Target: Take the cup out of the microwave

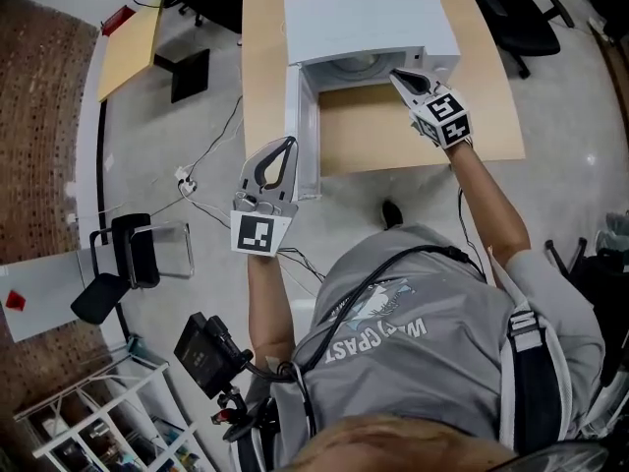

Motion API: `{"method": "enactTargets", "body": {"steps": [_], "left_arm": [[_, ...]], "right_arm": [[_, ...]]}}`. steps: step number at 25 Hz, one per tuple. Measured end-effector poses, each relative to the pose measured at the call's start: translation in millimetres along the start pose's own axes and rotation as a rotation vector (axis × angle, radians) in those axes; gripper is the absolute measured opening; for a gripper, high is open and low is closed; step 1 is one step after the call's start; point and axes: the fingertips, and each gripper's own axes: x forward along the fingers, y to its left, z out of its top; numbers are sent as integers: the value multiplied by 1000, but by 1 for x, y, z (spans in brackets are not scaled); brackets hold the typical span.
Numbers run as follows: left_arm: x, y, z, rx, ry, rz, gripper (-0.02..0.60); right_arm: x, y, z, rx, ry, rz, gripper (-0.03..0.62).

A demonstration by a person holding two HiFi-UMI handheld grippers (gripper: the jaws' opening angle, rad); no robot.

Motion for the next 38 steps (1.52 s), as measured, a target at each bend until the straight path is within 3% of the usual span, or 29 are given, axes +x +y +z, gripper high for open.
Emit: {"method": "enactTargets", "body": {"steps": [15,17,19,21,38], "left_arm": [[52,27,-26,-50,124,76,43],[53,30,-31,-59,147,86,43],[54,34,-34,-69,165,97,43],[53,38,-37,-77,180,107,43],[31,33,-73,-151,273,165,43]], "right_arm": [[115,-55,-94,58,191,64,13],[132,-60,-106,71,212,56,18],[147,-66,-117,95,233,40,85],[161,-74,-127,115,255,12,107],[240,-107,-182,117,322,-124,107]]}}
